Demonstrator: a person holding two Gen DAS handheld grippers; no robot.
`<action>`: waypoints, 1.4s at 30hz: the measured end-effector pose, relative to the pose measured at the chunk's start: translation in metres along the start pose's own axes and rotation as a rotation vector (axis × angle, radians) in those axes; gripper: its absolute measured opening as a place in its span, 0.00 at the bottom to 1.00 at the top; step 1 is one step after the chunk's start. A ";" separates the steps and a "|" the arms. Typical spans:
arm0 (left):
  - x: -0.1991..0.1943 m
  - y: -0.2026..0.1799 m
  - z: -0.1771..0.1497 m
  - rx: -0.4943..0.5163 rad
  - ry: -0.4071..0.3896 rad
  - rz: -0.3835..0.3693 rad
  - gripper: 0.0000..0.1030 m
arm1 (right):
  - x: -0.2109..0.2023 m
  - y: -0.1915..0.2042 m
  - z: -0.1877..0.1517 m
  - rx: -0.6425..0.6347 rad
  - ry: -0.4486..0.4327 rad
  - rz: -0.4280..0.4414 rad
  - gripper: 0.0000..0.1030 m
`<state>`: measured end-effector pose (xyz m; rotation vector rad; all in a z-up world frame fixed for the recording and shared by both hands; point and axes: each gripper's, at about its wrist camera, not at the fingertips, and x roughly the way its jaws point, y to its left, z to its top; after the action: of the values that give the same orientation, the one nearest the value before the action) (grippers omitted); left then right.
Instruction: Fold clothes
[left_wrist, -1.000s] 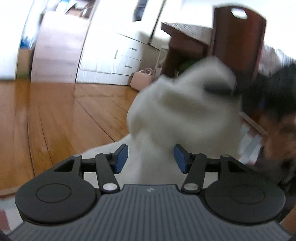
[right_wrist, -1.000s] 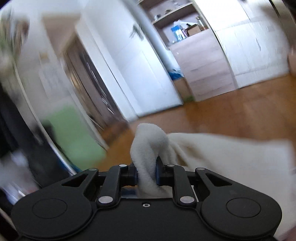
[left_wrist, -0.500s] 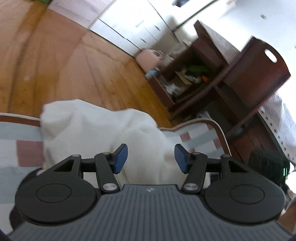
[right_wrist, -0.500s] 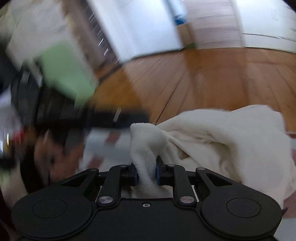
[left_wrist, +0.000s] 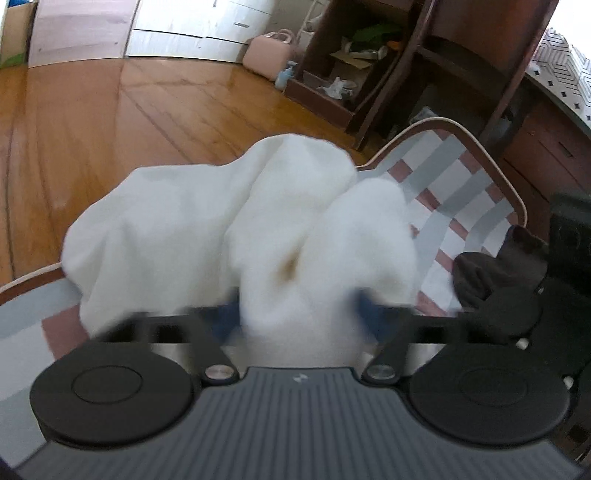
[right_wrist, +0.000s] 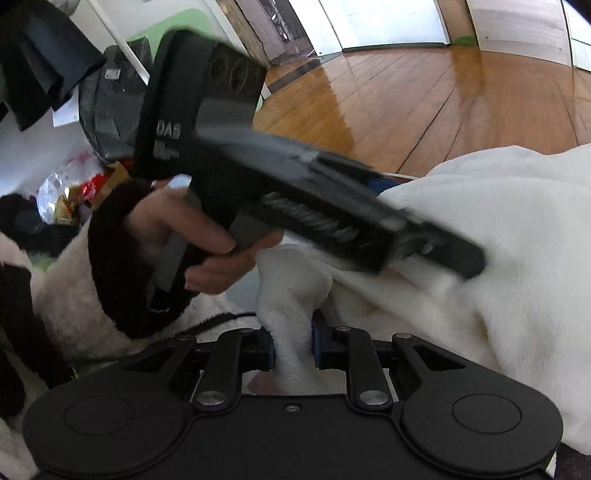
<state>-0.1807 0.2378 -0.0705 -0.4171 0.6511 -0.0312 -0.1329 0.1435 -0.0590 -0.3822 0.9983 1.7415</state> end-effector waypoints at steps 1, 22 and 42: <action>-0.004 -0.004 0.004 0.022 -0.031 0.029 0.11 | -0.002 -0.005 0.000 0.046 -0.011 -0.004 0.29; -0.081 0.062 0.001 -0.162 -0.306 0.460 0.00 | -0.077 -0.080 0.010 0.229 -0.280 -0.558 0.67; -0.064 -0.040 -0.002 0.142 -0.258 0.089 0.76 | -0.125 -0.048 0.067 0.389 -0.386 -0.038 0.07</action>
<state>-0.2286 0.2106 -0.0193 -0.2487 0.4092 0.0602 -0.0264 0.1222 0.0439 0.1772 1.0058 1.4681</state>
